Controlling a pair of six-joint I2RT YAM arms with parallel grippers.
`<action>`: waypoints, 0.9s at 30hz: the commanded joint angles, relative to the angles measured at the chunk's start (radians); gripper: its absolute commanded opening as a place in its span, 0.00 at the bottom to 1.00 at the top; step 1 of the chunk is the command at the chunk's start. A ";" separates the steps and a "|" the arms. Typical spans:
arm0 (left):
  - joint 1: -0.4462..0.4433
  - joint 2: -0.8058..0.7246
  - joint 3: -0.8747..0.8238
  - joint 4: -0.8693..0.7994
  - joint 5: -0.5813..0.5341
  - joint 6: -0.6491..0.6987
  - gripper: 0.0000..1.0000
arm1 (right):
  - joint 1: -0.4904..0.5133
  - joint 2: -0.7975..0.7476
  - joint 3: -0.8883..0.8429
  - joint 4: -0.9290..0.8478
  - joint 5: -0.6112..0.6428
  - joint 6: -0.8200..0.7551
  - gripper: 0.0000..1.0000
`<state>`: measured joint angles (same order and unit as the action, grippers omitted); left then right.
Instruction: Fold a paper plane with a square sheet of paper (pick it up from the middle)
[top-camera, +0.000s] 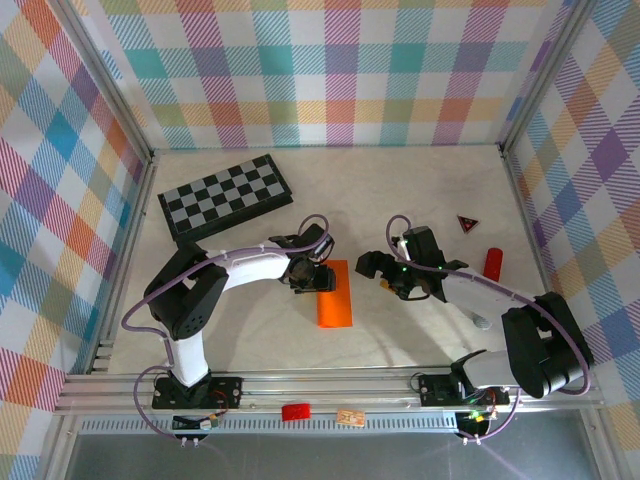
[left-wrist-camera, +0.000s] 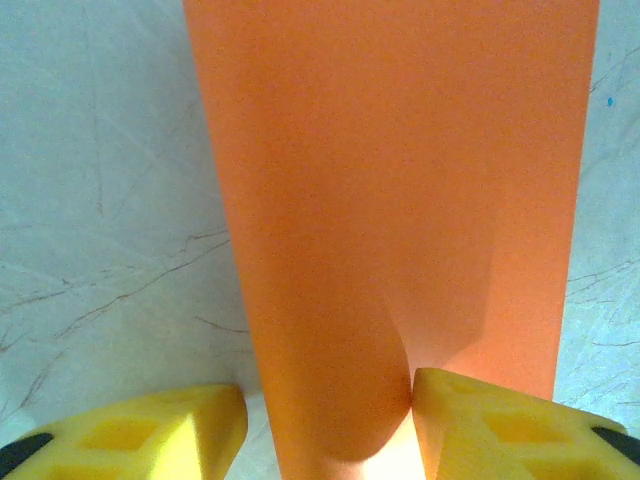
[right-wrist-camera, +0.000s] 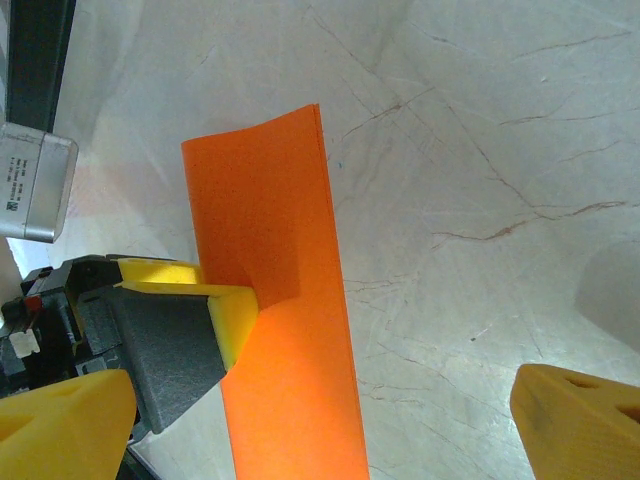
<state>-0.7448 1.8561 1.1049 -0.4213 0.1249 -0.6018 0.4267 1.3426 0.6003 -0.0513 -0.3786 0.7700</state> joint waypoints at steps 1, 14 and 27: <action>0.006 0.146 -0.055 0.022 -0.073 0.016 0.53 | -0.003 -0.013 -0.015 0.023 -0.008 0.007 0.96; 0.007 0.164 -0.048 0.045 -0.052 0.041 0.55 | -0.004 -0.008 -0.018 0.031 -0.014 0.011 0.96; 0.007 0.166 -0.048 0.031 -0.074 0.052 0.55 | -0.002 0.021 -0.017 0.072 -0.093 0.007 0.92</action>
<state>-0.7448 1.8690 1.1248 -0.4438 0.1299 -0.5831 0.4267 1.3491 0.5869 -0.0113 -0.4179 0.7734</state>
